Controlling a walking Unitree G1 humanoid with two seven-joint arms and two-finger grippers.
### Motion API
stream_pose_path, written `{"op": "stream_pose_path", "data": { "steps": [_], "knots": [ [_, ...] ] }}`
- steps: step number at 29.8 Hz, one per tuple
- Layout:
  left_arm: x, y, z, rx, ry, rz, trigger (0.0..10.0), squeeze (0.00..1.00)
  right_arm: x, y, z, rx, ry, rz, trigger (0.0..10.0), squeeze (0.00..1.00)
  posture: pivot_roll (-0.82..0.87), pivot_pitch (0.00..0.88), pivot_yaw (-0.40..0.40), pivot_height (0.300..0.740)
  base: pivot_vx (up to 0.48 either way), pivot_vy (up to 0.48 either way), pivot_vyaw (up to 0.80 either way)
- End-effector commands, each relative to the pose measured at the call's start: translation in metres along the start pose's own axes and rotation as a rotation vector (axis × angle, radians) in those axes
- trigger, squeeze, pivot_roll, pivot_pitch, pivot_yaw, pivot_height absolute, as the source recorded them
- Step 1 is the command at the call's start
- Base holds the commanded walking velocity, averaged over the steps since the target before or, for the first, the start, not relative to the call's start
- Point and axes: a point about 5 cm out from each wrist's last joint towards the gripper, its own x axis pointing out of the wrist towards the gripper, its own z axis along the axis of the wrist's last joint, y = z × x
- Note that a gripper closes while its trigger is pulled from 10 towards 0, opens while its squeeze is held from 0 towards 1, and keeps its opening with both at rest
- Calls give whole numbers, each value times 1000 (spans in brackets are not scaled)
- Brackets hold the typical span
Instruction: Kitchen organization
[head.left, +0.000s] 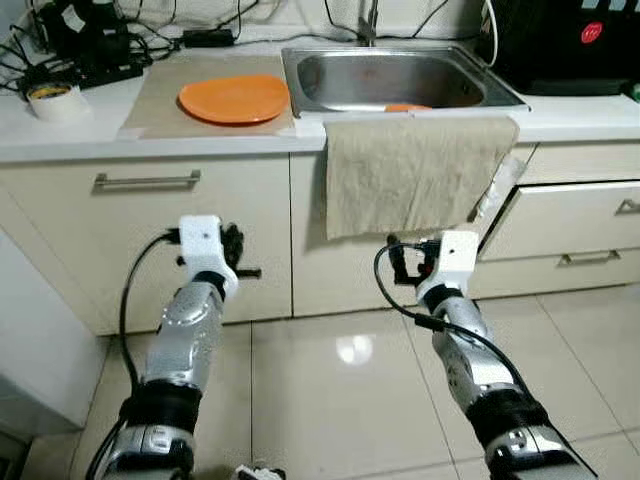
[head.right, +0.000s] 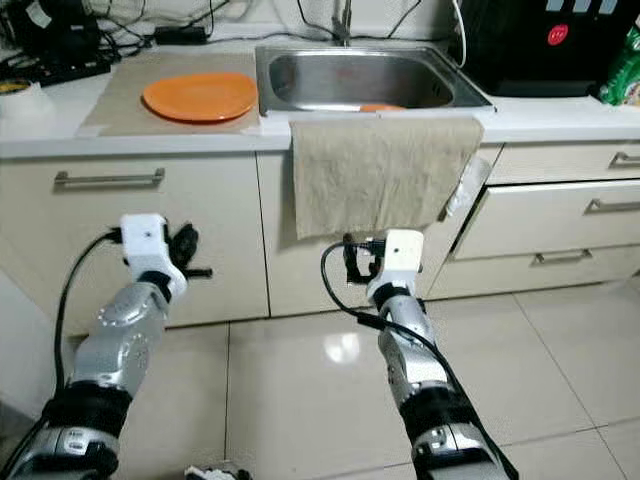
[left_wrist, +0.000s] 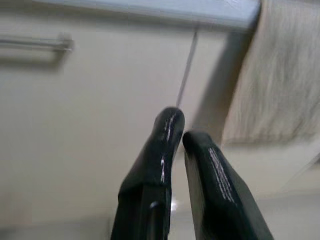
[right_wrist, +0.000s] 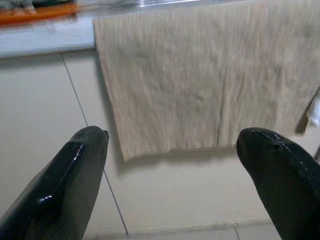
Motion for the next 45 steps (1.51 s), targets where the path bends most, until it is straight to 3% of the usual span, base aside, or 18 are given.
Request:
{"op": "stream_pose_path", "data": {
  "steps": [1,6,11,13,15,16,17,18,19,20,21,23,29,30,32,45],
  "knots": [
    [1,0,-15,25,82,-10,10000,0,-1,-2,-8,-12,39,-8,10000,0,100,2,-5,740,0,0,0],
    [3,-1,-56,84,256,-5,10000,0,-11,2,-54,2,290,-29,10000,0,95,0,10,740,0,0,0],
    [0,-4,-72,134,339,-3,10000,0,-21,-1,-73,-8,408,-60,10000,0,97,6,7,740,0,0,0],
    [-6,-9,-89,143,424,-9,10000,0,-34,-4,-91,-19,520,-74,10000,0,93,10,6,740,0,0,0],
    [-7,-10,-91,141,441,-9,10000,0,-36,-4,-93,-22,536,-74,10000,0,91,14,4,740,0,0,0],
    [-9,-12,-96,136,470,-16,10000,0,-39,-4,-97,-41,557,-69,10000,0,90,15,4,740,0,0,0],
    [-18,-17,-112,170,554,-48,10000,0,-53,-7,-113,-3,664,-89,10000,0,86,19,3,740,0,0,0],
    [-18,-17,-112,170,554,-48,10000,0,-53,-7,-113,-3,664,-89,10000,0,86,19,3,740,0,0,0],
    [-30,-20,-131,197,670,-66,10000,0,-69,-6,-129,20,775,-77,10000,0,81,20,4,740,0,0,0],
    [-30,-20,-131,197,670,-66,10000,0,-69,-6,-129,20,775,-77,10000,0,81,20,4,740,0,0,0],
    [-39,-20,-142,227,738,-79,10000,0,-77,-5,-136,9,829,-72,10000,0,76,17,4,740,0,0,0],
    [-43,-18,-147,229,765,-79,10000,0,-78,-6,-137,-15,828,-82,10000,0,72,19,8,740,0,0,0],
    [-51,0,-152,245,805,11,10000,0,-75,-5,-135,30,813,-126,10000,0,55,29,14,740,0,0,0],
    [-48,6,-148,184,786,67,10000,0,-75,-3,-135,17,817,-111,10000,0,47,41,22,740,0,0,0],
    [-48,11,-146,189,782,86,10000,0,-78,-3,-137,8,829,-109,10000,0,43,56,25,740,0,0,0],
    [-53,9,-152,146,811,88,10000,0,-83,-10,-140,46,831,-185,10000,0,34,66,30,740,0,0,0]
  ]
}}
